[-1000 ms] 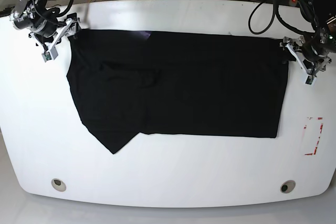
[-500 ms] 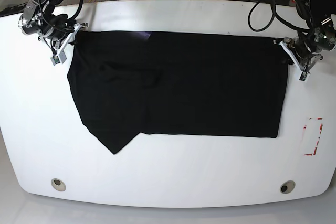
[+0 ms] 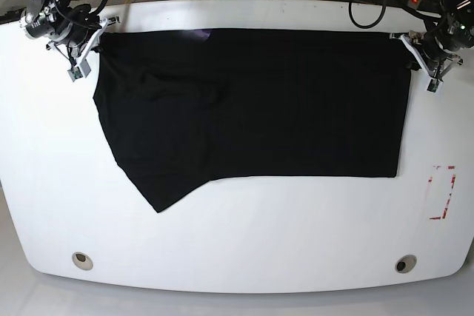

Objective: Fold the T-shirt properly
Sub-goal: 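Hold the shirt edge with both grippers and drag it to straighten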

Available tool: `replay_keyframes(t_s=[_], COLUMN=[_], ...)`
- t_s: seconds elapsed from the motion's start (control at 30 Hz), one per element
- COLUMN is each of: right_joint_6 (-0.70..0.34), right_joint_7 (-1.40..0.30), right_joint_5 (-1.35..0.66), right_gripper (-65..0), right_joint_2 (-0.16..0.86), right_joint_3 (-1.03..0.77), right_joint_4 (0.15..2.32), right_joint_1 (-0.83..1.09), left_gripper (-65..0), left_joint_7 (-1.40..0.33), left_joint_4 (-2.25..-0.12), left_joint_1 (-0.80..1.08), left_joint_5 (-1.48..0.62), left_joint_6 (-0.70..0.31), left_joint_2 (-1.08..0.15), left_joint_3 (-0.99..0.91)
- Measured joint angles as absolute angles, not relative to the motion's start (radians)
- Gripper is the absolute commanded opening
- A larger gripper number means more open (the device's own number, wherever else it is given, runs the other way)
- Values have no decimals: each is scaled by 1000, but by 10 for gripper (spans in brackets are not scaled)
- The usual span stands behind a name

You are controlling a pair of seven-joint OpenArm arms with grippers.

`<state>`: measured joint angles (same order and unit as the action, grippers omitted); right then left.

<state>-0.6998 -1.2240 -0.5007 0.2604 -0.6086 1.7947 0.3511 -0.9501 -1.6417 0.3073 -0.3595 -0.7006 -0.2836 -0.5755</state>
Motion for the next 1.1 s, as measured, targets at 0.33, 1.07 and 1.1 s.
replay_keyframes(t_s=[0.33, 1.07, 1.1], right_joint_6=[-699, -699, -699], right_joint_7=[-1227, -1227, -1227], right_joint_5=[-485, -485, -485], right_gripper=[-610, -610, -610], right_joint_2=[260, 255, 255], right_joint_3=[-609, -609, -609], right_joint_4=[1800, 1800, 1800], right_joint_1=[356, 353, 353], left_gripper=[-151, -206, -232], left_joint_7=[-1052, -1305, -1301], left_joint_4=[-1742, -1884, -1884], left_joint_1=[304, 322, 321], left_joint_5=[-354, -523, -514], left_joint_6=[-700, -697, -697], left_joint_2=[-281, -380, -377], left_joint_3=[-644, -511, -499])
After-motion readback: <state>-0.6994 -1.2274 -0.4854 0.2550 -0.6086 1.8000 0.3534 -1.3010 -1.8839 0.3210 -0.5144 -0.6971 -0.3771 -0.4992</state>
